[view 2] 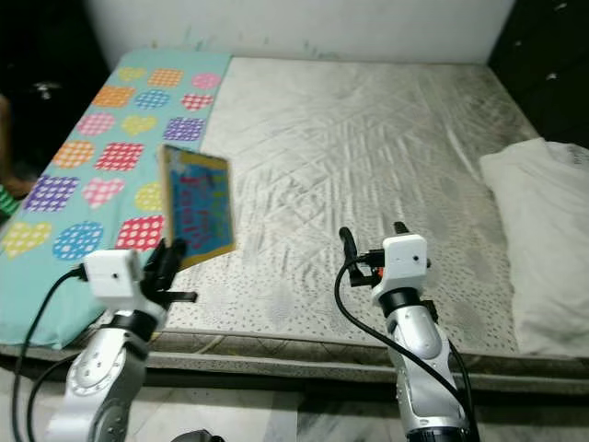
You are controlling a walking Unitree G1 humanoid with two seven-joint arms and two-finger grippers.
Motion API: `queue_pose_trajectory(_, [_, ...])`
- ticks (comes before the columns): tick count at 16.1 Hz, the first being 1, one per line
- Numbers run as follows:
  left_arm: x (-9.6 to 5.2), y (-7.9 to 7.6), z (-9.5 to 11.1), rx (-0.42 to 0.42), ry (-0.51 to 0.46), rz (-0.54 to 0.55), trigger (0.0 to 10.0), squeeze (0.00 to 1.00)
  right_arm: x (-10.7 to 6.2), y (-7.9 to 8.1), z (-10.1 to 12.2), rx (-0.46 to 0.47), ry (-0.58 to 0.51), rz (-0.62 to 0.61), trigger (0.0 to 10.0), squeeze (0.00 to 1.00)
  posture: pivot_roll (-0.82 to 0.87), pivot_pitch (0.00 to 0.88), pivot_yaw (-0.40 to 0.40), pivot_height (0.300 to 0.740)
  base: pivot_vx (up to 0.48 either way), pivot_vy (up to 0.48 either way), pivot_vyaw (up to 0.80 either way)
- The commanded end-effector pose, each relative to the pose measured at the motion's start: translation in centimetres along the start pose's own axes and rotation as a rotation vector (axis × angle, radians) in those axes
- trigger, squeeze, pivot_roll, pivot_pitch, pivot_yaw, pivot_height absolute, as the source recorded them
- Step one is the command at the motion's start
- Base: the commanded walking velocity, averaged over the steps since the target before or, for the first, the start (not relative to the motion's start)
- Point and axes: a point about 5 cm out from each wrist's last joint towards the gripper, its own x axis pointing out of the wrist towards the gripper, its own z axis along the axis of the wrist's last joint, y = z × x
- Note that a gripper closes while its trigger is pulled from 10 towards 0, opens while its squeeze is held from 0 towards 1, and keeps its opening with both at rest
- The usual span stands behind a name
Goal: Clean up the room
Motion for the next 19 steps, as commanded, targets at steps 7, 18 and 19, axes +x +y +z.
queue_pose_trajectory(7, [-0.06, -0.02, 0.35, 0.021, -0.015, -0.011, 10.0, 0.0, -0.33, -0.3, -0.3, 0.022, 0.012, -0.023, 10.0, 0.0, -0.13, 0.103, 0.014, 0.74, 0.0, 0.0, -0.09])
queue_pose_trajectory(18, [0.2, -0.12, 0.35, 0.026, -0.014, -0.037, 10.0, 0.0, 0.03, 0.02, -0.44, 0.033, 0.0, -0.036, 10.0, 0.0, -0.13, 0.071, 0.032, 0.74, 0.216, -0.119, -0.25])
queue_pose_trajectory(19, [0.26, -0.09, 0.37, 0.026, -0.015, -0.038, 10.0, 0.0, 0.12, 0.05, -0.39, 0.034, -0.005, -0.039, 10.0, 0.0, -0.13, 0.072, 0.036, 0.74, 0.27, 0.0, 0.0])
